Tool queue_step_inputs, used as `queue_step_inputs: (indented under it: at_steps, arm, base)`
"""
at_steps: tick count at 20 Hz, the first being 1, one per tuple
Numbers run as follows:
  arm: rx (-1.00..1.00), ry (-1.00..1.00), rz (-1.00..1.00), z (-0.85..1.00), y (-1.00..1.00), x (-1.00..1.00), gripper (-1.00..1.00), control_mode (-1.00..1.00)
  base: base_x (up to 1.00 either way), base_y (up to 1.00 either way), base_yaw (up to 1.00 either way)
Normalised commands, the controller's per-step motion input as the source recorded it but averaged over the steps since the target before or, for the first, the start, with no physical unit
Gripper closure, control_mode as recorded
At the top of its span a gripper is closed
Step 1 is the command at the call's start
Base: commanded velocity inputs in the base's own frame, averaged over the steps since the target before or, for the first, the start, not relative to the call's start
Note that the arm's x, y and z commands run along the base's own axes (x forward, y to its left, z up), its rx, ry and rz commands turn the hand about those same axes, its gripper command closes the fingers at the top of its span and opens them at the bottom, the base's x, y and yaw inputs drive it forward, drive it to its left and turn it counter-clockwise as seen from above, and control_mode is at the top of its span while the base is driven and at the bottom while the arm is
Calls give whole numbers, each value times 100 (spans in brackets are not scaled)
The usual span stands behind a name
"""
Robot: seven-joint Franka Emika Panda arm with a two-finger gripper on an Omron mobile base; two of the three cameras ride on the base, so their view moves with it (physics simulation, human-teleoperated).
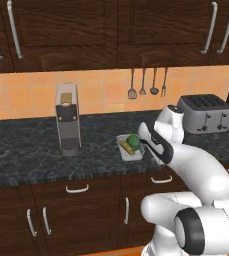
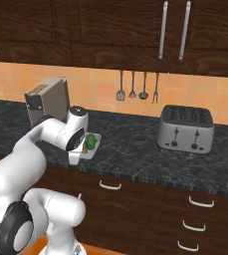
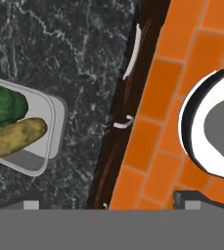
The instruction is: Take the meat container that has the fish and place it on the second highest rack of the freezer. Then take the vegetable container that has the broccoli and potato and place it on the highest rack of the freezer.
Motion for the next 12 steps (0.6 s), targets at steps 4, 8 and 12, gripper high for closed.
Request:
queue_step_inputs:
  at_steps: [4, 8, 12]
  arm:
    - [0, 9, 0, -31, 0, 44, -100, -100]
    - [0, 9, 0, -25, 0, 45, -100, -100]
    - [0, 10, 0, -16, 0, 44, -100, -100]
  base:
    - [0, 0, 0]
    - [0, 0, 0]
    - [0, 0, 0]
